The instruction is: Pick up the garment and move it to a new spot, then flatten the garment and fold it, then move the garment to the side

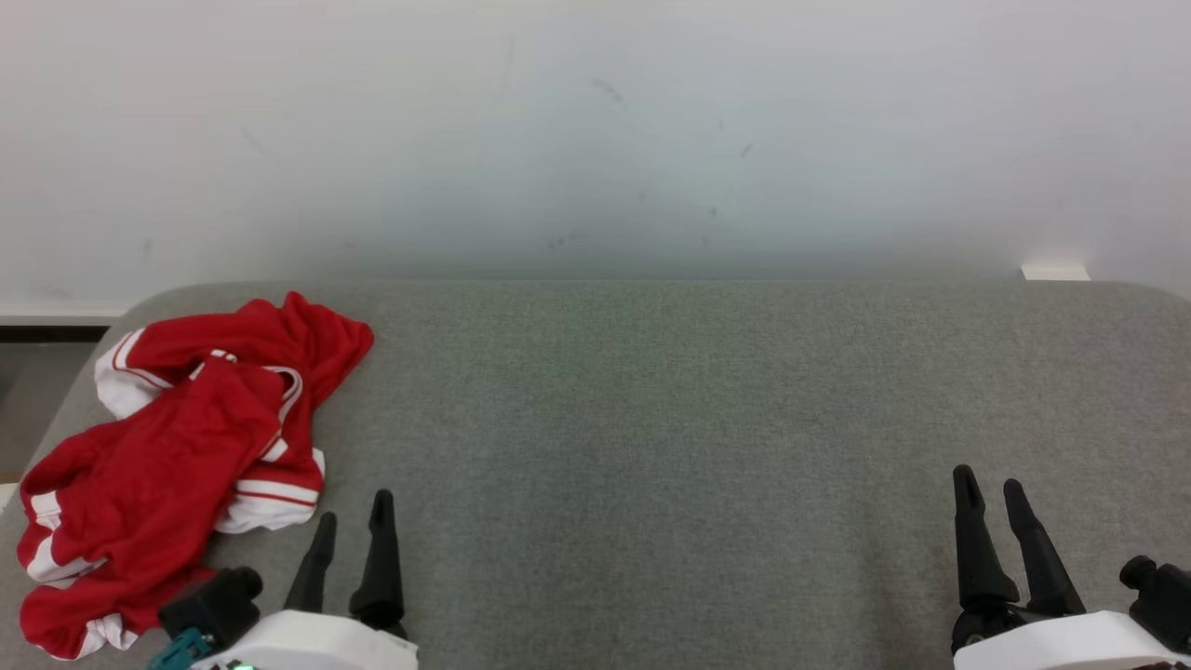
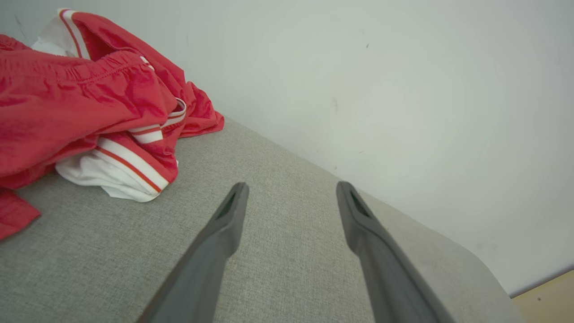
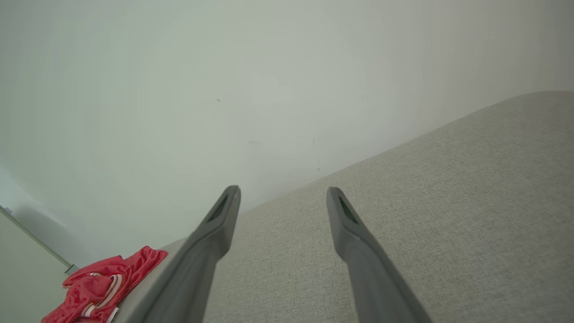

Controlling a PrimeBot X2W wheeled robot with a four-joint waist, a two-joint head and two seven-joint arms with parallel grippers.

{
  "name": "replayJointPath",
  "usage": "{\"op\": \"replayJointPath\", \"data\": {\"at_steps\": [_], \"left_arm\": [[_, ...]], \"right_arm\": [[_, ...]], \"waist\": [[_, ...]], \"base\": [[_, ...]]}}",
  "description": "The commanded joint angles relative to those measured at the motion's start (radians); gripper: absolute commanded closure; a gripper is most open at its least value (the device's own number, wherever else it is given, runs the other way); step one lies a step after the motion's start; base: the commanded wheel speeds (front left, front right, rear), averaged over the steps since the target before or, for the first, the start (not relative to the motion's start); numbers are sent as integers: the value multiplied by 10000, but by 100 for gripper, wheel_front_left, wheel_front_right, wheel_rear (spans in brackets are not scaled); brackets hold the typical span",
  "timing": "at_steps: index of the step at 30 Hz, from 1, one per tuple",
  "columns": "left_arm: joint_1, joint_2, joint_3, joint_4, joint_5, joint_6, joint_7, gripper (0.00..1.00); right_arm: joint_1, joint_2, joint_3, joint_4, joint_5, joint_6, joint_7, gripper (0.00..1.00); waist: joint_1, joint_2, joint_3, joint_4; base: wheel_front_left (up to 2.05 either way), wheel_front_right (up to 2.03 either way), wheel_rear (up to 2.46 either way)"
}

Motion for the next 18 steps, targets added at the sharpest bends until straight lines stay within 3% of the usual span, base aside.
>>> {"op": "replayJointPath", "data": {"at_steps": [1, 18], "left_arm": [[-88, 83, -11, -63, 259, 33, -67, 0], [-55, 62, -353, 78, 1659, 157, -500, 0]], "right_arm": [[-61, -52, 29, -63, -273, -11, -69, 0], [40, -54, 127, 184, -1402, -14, -493, 0]], "waist": [[0, 0, -4, -1], [0, 0, -78, 19]], "base": [[0, 0, 0], [0, 0, 0]]}}
